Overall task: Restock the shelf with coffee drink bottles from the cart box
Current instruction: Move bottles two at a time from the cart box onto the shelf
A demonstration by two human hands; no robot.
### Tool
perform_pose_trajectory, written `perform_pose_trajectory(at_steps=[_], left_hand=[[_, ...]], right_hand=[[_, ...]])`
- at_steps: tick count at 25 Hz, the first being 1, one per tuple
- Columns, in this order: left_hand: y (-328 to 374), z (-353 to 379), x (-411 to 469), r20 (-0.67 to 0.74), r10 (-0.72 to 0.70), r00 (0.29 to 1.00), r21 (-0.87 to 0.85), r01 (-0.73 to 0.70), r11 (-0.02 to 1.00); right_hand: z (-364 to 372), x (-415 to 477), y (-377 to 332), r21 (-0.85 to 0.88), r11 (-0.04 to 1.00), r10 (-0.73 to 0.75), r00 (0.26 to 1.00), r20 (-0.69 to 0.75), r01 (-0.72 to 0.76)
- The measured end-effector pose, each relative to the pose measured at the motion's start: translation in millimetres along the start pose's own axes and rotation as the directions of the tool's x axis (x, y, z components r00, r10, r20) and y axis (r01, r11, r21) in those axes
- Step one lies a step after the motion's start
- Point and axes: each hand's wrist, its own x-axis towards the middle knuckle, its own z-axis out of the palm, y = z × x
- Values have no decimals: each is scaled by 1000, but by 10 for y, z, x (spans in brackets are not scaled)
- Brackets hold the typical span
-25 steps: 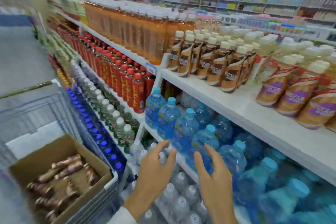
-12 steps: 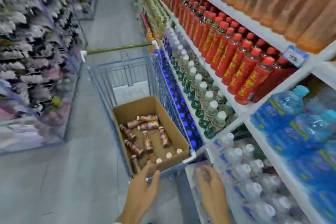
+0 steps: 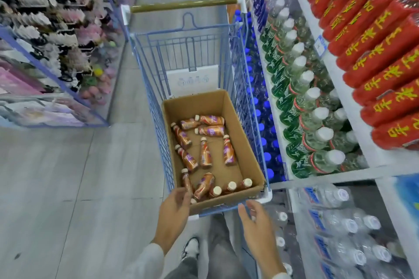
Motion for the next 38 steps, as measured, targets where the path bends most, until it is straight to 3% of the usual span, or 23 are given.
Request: perform_pose_trajectory(at_steps=[4, 8, 14, 18, 24, 28, 34, 38], left_hand=[[252, 402, 776, -32, -261, 965, -110, 256, 960], [195, 726, 1468, -30, -499, 866, -94, 494, 864], [-122, 1166, 2484, 4, -637, 771, -139, 631, 763], [-401, 1493, 2914, 12, -622, 783, -10, 623, 783], [-539, 1521, 3105, -78, -700, 709, 0, 703, 712], [-434, 1187, 2839, 143, -700, 699, -280, 707, 649], [-176, 675, 2126, 213, -561, 800, -462, 588, 664], [-140, 457, 1927, 245, -495, 834, -583, 535, 611]], right_hand=[[-50, 499, -122, -100, 995, 21, 995, 98, -11], [-85, 845, -186, -112, 993, 45, 983, 180, -25], [36, 1273, -137, -156, 982, 131, 975, 181, -103], [125, 1351, -116, -146, 976, 185, 964, 191, -159], [316, 1528, -207, -131, 971, 227, 941, 253, -199], [615, 1890, -378, -208, 965, 218, 931, 292, -161], [1588, 2850, -521, -428, 903, 206, 915, 348, -40], [2196, 3484, -485, -446, 877, 329, 900, 286, -179]])
